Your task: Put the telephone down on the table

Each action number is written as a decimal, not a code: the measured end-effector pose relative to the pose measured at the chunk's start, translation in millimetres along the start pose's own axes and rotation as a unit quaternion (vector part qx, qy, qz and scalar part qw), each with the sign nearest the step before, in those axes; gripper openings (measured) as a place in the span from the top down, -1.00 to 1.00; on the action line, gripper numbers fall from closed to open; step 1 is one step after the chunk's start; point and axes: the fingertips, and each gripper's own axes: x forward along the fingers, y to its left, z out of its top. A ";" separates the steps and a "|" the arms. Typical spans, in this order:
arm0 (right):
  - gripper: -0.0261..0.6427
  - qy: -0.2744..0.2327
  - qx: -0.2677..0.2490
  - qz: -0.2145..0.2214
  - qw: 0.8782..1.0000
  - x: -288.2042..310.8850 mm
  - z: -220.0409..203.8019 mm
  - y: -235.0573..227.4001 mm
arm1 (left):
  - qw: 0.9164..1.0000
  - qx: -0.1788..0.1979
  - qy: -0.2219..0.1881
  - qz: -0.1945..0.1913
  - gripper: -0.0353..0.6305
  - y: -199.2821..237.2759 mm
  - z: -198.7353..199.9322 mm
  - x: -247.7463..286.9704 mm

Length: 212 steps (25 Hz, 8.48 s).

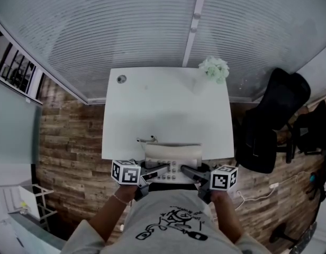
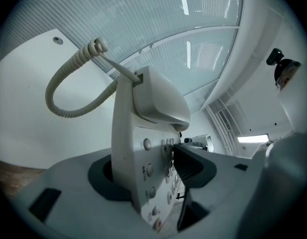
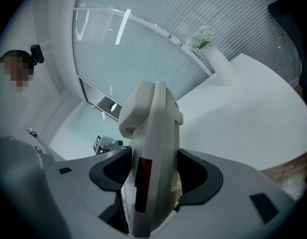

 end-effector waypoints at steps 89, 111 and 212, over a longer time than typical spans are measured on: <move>0.04 0.037 0.036 0.003 0.999 13.7 143.9 -106.2 | 0.999 -0.035 -0.001 0.024 0.12 46.5 128.1 110.5; 0.04 0.043 0.067 -0.007 0.997 35.8 127.9 -145.7 | 0.998 -0.055 0.017 0.029 0.10 95.6 112.5 127.4; 0.04 0.081 0.117 -0.028 0.989 74.6 65.5 -241.0 | 0.959 -0.069 0.079 0.262 -0.41 205.6 53.2 142.8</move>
